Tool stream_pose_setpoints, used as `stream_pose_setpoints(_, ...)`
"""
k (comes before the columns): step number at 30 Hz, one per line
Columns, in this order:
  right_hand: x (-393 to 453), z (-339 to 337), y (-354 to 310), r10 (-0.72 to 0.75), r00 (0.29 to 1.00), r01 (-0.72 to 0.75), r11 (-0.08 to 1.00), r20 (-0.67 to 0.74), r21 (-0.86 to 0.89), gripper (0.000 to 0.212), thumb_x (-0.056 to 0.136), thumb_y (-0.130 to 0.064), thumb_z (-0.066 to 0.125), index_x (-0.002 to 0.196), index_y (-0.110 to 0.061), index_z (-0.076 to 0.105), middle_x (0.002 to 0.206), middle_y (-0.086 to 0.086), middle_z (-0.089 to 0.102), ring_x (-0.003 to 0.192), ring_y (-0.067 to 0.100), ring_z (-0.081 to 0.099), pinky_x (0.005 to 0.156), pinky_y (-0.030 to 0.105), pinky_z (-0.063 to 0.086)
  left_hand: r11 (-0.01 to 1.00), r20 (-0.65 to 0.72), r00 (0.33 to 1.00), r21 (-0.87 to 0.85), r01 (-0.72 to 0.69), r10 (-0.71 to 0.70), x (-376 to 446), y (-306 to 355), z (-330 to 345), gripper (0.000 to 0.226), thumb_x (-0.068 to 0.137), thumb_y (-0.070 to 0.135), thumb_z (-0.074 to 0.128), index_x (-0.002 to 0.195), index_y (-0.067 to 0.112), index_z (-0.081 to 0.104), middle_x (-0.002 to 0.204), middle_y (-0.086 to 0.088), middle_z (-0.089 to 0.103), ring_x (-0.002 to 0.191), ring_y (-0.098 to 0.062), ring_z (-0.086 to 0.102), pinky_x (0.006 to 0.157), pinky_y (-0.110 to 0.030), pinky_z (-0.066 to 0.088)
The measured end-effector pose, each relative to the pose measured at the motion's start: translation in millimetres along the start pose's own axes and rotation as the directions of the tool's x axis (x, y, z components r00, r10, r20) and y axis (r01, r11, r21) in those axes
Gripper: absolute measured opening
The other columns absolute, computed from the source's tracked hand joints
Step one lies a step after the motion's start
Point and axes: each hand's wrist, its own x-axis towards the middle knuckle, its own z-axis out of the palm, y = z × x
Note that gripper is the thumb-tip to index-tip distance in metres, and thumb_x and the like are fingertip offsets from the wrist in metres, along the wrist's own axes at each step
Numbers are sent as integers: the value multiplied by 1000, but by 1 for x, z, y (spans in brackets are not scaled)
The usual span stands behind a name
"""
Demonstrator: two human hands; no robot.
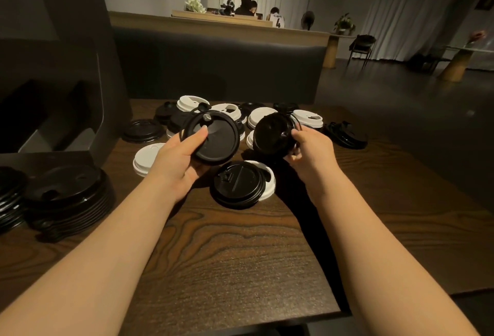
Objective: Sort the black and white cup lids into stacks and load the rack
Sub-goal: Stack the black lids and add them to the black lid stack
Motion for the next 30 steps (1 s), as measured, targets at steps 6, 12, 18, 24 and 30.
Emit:
stream_pose_setpoints(6, -15, 1, -4, -21, 960, -17, 991, 279, 136, 29, 95, -4, 52, 122, -9, 61, 102, 7, 72, 87, 18, 70, 73, 32, 57, 998, -16, 999, 52, -32, 33, -12, 2, 8, 17, 96, 29, 55, 106, 20, 64, 109, -3, 71, 106, -21, 66, 84, -40, 55)
stream_pose_setpoints(12, -27, 14, 9, -65, 931, 98, 992, 359, -75, 19, 93, -5, 55, 102, -15, 68, 100, 5, 68, 90, 15, 66, 73, 24, 54, 918, 33, 983, 353, -179, 179, -24, -6, 15, 98, 39, 94, 57, 109, 26, 63, 118, 1, 67, 117, -22, 58, 104, -49, 42)
stream_pose_setpoints(18, -33, 21, 14, -307, 926, 336, 935, 218, -110, 14, 91, -12, 62, 96, -24, 66, 94, -4, 69, 90, 7, 65, 86, 23, 53, 828, 145, 972, 508, -235, 187, -33, -7, 20, 71, 66, 89, 36, 92, 29, 64, 106, -4, 69, 107, -22, 62, 102, -50, 44)
stream_pose_setpoints(24, -45, 25, 14, -437, 885, 459, 876, 159, -145, 16, 94, -15, 57, 105, -26, 63, 89, -16, 64, 79, -12, 61, 68, 7, 46, 823, 270, 953, 503, -265, 141, -45, -14, 29, 67, 64, 76, 36, 106, 28, 58, 110, 5, 66, 109, -13, 60, 97, -32, 47)
stream_pose_setpoints(30, -52, 28, 18, -533, 820, 569, 799, 209, -195, 21, 94, -16, 57, 107, -33, 58, 87, -14, 61, 79, -7, 58, 75, 13, 50, 791, 305, 932, 513, -334, 196, -44, -22, 26, 34, 79, 23, 74, 103, 36, 54, 106, 13, 65, 99, 0, 62, 81, -19, 51)
